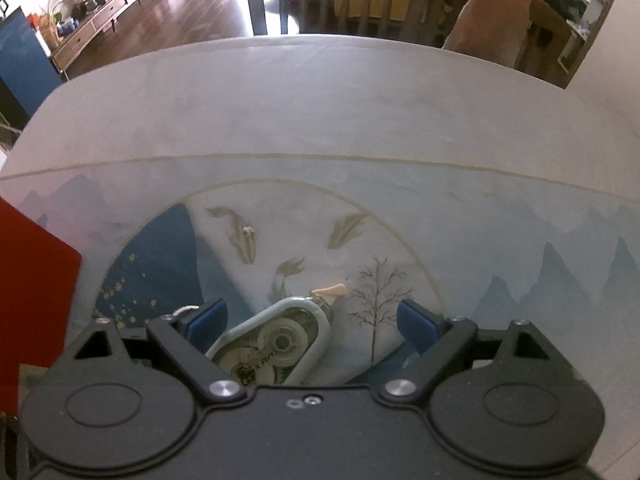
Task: Organize rigid objects
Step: 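Grasp astronaut figurine with left tool while right tool grasps correction-tape dispenser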
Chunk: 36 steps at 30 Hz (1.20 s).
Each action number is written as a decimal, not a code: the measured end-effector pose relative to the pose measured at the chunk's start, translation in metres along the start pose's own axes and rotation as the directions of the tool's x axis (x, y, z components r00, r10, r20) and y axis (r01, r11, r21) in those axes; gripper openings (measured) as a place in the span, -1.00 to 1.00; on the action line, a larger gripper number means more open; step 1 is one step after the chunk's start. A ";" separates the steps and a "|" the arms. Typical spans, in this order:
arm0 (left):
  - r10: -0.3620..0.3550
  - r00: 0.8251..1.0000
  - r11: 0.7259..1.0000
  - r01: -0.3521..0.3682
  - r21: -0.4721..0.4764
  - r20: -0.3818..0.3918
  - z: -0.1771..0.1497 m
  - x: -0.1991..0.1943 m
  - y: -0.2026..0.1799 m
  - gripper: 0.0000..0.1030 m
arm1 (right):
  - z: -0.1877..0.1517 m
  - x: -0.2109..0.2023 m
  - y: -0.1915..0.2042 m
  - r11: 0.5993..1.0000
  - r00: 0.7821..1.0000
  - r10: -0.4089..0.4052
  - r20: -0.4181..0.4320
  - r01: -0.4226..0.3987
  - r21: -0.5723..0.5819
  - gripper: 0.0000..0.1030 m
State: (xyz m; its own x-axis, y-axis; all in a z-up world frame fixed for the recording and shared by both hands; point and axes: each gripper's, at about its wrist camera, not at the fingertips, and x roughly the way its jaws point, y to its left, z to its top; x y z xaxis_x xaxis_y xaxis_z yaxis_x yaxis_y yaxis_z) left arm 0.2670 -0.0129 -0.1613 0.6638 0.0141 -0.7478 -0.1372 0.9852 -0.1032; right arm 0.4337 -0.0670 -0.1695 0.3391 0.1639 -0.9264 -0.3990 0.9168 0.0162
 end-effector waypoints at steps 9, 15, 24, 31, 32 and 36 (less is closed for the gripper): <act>0.017 1.000 1.000 -0.017 0.022 0.015 -0.001 0.006 0.000 0.99 | -0.014 0.004 -0.006 0.998 1.000 -0.002 -0.006 0.002 -0.058 0.75; 0.021 1.000 0.999 -0.021 0.041 0.019 -0.001 0.013 -0.002 0.97 | -0.022 -0.003 -0.039 0.999 1.000 -0.009 0.001 0.009 -0.033 0.73; 0.022 1.000 0.996 -0.023 0.086 0.017 0.008 0.027 -0.011 0.62 | -0.037 -0.013 -0.042 0.995 0.998 0.023 0.052 -0.017 -0.096 0.39; 0.045 0.999 0.992 -0.048 0.116 0.027 0.012 0.028 -0.015 0.07 | -0.042 -0.019 -0.038 0.985 0.995 0.058 0.079 -0.044 -0.166 -0.01; 0.045 0.999 0.992 -0.048 0.119 0.026 0.012 0.028 -0.015 -0.02 | -0.044 -0.021 -0.039 0.984 0.995 0.064 0.081 -0.049 -0.170 -0.01; 0.036 0.999 0.990 -0.038 0.134 0.019 0.015 0.027 -0.016 -0.27 | -0.052 -0.028 -0.039 0.984 0.992 0.098 0.083 -0.084 -0.160 -0.01</act>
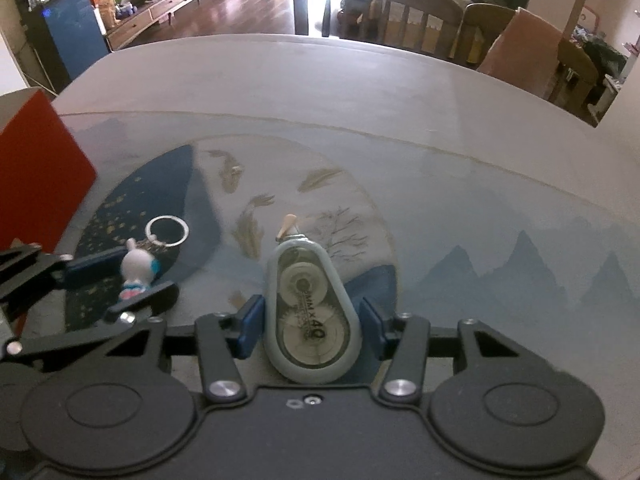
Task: Organize rigid objects
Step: 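Grasp astronaut figurine with left tool while right tool grasps correction-tape dispenser, then carry figurine with left tool while right tool carries tape dispenser over box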
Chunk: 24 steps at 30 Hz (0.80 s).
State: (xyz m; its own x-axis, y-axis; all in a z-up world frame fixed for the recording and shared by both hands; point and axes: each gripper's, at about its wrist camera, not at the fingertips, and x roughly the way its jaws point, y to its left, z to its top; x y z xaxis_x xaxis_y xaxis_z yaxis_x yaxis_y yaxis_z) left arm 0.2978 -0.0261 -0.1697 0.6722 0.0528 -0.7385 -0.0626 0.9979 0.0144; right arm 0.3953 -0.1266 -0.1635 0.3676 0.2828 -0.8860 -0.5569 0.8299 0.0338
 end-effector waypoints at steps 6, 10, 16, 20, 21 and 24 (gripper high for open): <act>0.001 1.000 1.000 -0.002 -0.006 -0.014 0.000 -0.007 0.001 -0.27 | -0.010 -0.015 0.004 0.999 1.000 0.018 0.003 -0.018 0.030 -0.02; -0.018 0.999 0.999 0.017 -0.045 -0.032 0.000 -0.016 0.006 -0.27 | -0.017 -0.034 0.009 0.999 0.999 0.036 0.016 -0.037 0.035 -0.02; -0.042 0.999 0.995 0.039 -0.090 -0.028 0.000 -0.041 0.013 -0.27 | -0.029 -0.065 0.008 0.996 0.997 0.060 0.048 -0.063 0.061 -0.02; -0.069 0.997 0.991 0.066 -0.120 -0.027 0.001 -0.060 0.016 -0.27 | -0.036 -0.086 0.009 0.994 0.995 0.072 0.068 -0.077 0.071 -0.02; -0.075 0.997 0.990 0.071 -0.122 -0.027 0.001 -0.065 0.017 -0.27 | -0.039 -0.092 0.010 0.994 0.995 0.073 0.074 -0.078 0.072 -0.02; -0.088 0.996 0.989 0.085 -0.119 -0.018 0.001 -0.084 0.019 -0.27 | -0.046 -0.109 0.012 0.994 0.993 0.079 0.093 -0.085 0.067 -0.02</act>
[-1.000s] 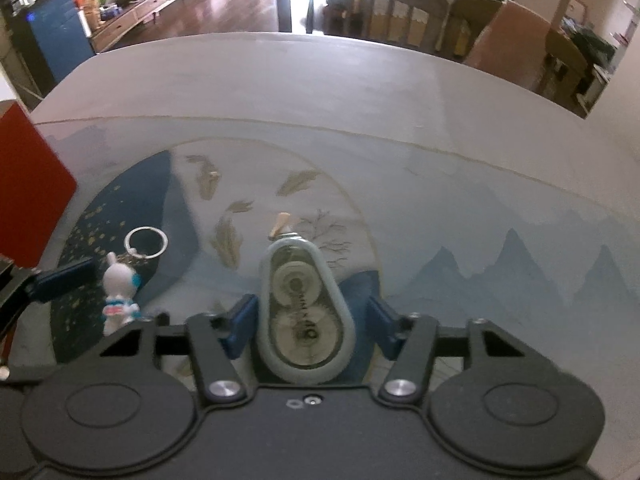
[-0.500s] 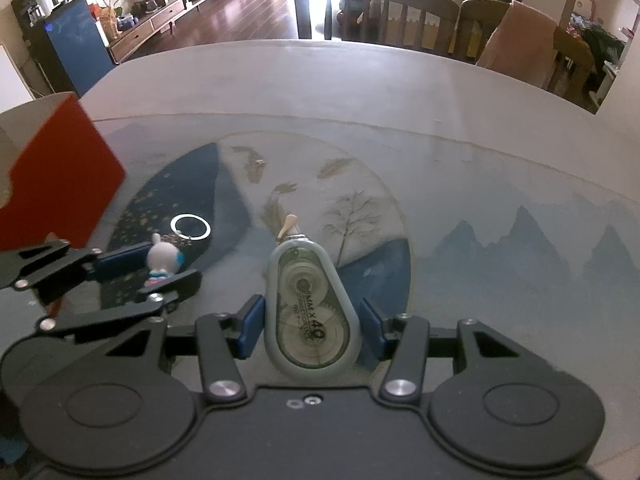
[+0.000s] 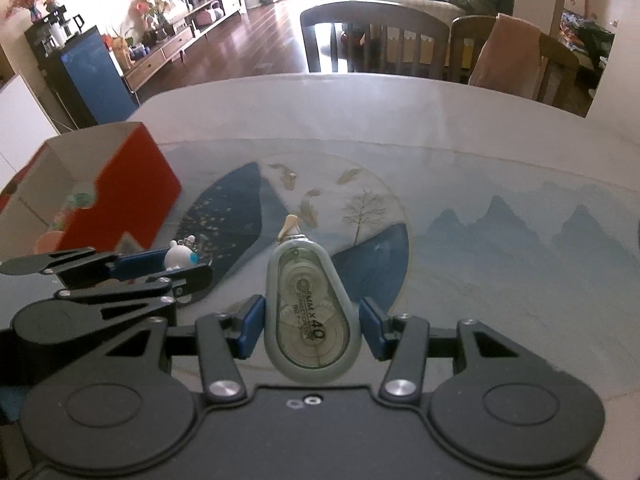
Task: Organize rigid objects
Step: 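Carry figurine with left tool while right tool carries tape dispenser over box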
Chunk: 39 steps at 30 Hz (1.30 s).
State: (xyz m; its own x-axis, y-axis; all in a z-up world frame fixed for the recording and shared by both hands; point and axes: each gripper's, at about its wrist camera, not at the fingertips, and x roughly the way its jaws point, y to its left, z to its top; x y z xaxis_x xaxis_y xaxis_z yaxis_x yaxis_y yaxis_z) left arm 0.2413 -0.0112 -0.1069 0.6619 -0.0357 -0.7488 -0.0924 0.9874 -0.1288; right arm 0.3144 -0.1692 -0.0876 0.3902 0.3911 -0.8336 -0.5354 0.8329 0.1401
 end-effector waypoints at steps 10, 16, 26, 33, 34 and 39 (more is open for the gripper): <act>-0.013 0.998 1.000 0.013 -0.006 0.054 0.005 -0.061 0.007 -0.27 | -0.006 -0.046 0.025 0.998 0.997 0.049 0.056 -0.046 -0.040 -0.02; -0.001 0.995 1.000 0.002 -0.014 0.104 0.013 -0.092 0.023 -0.27 | 0.002 -0.059 0.052 0.994 0.993 0.066 0.096 -0.058 -0.091 -0.02; 0.043 0.983 0.999 -0.039 -0.024 0.178 0.031 -0.132 0.067 -0.27 | 0.022 -0.065 0.107 0.986 0.986 0.091 0.143 -0.069 -0.150 -0.01; 0.085 0.979 0.995 -0.074 -0.066 0.186 0.040 -0.145 0.122 -0.27 | 0.036 -0.059 0.143 0.985 0.983 0.096 0.158 -0.071 -0.157 -0.01; 0.091 0.978 0.994 -0.079 -0.074 0.187 0.041 -0.146 0.130 -0.27 | 0.038 -0.057 0.148 0.985 0.982 0.096 0.160 -0.070 -0.160 -0.01; 0.120 0.976 0.990 -0.104 -0.098 0.181 0.045 -0.149 0.171 -0.27 | 0.047 -0.044 0.170 0.985 0.984 0.094 0.154 -0.069 -0.161 -0.01</act>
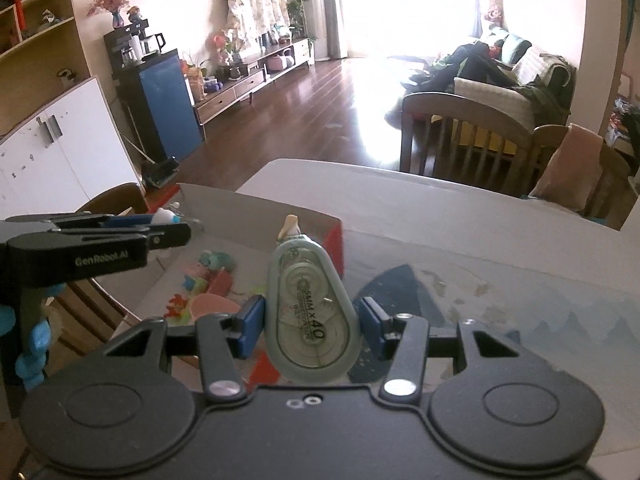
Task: Organize rigid objects
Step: 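Carry figurine with left tool while right tool carries tape dispenser over box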
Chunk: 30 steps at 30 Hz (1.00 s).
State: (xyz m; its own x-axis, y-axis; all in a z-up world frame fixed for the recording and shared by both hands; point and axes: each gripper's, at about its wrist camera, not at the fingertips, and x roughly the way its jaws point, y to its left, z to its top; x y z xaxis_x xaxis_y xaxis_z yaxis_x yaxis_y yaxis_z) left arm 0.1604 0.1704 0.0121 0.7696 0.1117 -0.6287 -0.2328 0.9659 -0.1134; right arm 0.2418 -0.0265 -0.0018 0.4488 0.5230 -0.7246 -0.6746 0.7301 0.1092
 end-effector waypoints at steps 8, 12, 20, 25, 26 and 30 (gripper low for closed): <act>0.024 0.999 1.000 -0.025 -0.016 -0.043 0.007 0.023 0.053 -0.27 | 0.013 0.039 0.027 1.000 0.999 -0.013 -0.035 0.013 -0.006 -0.01; 0.022 0.998 1.000 -0.021 0.014 -0.058 0.009 0.040 0.065 -0.27 | 0.017 0.063 0.044 1.000 0.998 -0.025 -0.059 0.024 -0.018 -0.01; 0.028 0.994 0.998 -0.022 0.058 -0.105 0.012 0.083 0.077 -0.27 | 0.023 0.119 0.070 0.994 0.990 -0.078 -0.118 0.069 -0.082 -0.01; 0.047 0.988 0.996 -0.035 0.079 -0.148 0.001 0.105 0.085 -0.27 | 0.023 0.155 0.076 0.988 0.979 -0.116 -0.166 0.097 -0.120 -0.01; 0.048 0.986 0.996 -0.035 0.083 -0.158 -0.004 0.109 0.087 -0.27 | 0.024 0.161 0.075 0.987 0.977 -0.122 -0.175 0.101 -0.127 -0.01; 0.036 0.981 0.995 -0.017 0.101 -0.192 -0.012 0.119 0.085 -0.27 | 0.023 0.181 0.078 0.980 0.970 -0.140 -0.201 0.108 -0.165 -0.01</act>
State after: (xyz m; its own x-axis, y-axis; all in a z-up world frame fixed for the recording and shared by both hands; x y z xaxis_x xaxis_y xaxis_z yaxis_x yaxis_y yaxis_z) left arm 0.2244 0.2631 -0.0817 0.6325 0.0995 -0.7681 -0.1843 0.9826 -0.0245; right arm 0.2838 0.1353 -0.1092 0.4119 0.3164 -0.8545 -0.7097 0.6996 -0.0831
